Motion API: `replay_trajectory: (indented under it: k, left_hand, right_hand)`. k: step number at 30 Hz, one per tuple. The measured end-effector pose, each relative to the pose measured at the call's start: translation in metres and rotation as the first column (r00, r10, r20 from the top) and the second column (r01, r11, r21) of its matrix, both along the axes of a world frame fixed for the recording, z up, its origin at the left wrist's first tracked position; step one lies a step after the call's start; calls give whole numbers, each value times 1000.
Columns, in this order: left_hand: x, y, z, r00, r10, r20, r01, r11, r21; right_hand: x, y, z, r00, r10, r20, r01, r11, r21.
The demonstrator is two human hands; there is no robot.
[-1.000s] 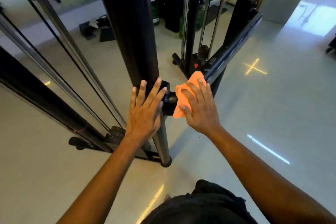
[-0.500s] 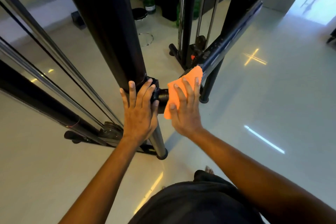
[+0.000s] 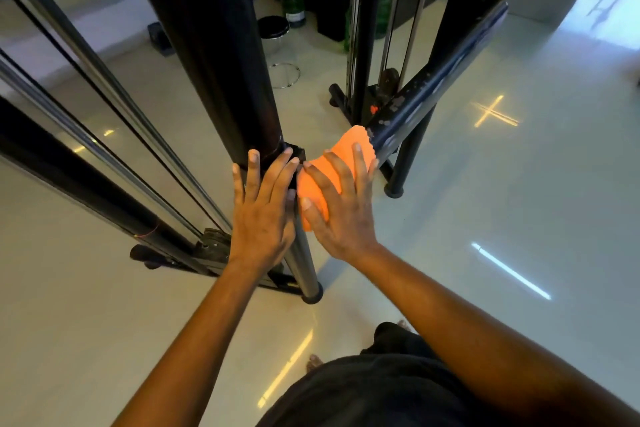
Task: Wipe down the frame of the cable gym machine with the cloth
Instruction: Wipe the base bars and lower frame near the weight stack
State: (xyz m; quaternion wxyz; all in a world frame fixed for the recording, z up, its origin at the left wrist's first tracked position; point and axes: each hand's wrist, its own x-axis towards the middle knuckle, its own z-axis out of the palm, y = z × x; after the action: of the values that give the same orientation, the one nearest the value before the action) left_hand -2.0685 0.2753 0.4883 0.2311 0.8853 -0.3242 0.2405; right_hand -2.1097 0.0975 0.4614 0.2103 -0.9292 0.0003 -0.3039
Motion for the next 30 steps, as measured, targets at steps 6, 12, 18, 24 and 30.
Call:
replay_trajectory:
  k: [6,12,18,24,30]
  left_hand:
    - [-8,-8,2,998,58,7,-57,998,-25]
    - [-28,-26,-4,989,146,-4,-146,989,0]
    - [-43,-50,-25,969,244,40,-246,968,55]
    - [-51,-82,-18,939,342,20,-343,938,46]
    - [-56,-104,-5,929,312,-201,-335,938,-91]
  right_hand:
    - [0,-61,-13,980,198,26,-187,957,-223]
    - [3,-77,3,994,92,-64,-95,994,-50]
    - [3,-85,-6,972,232,-32,-233,946,-227]
    - [26,-145,-3,987,158,-43,-163,971,-176]
    - [23,-101,-21,924,374,74,-355,915,-193]
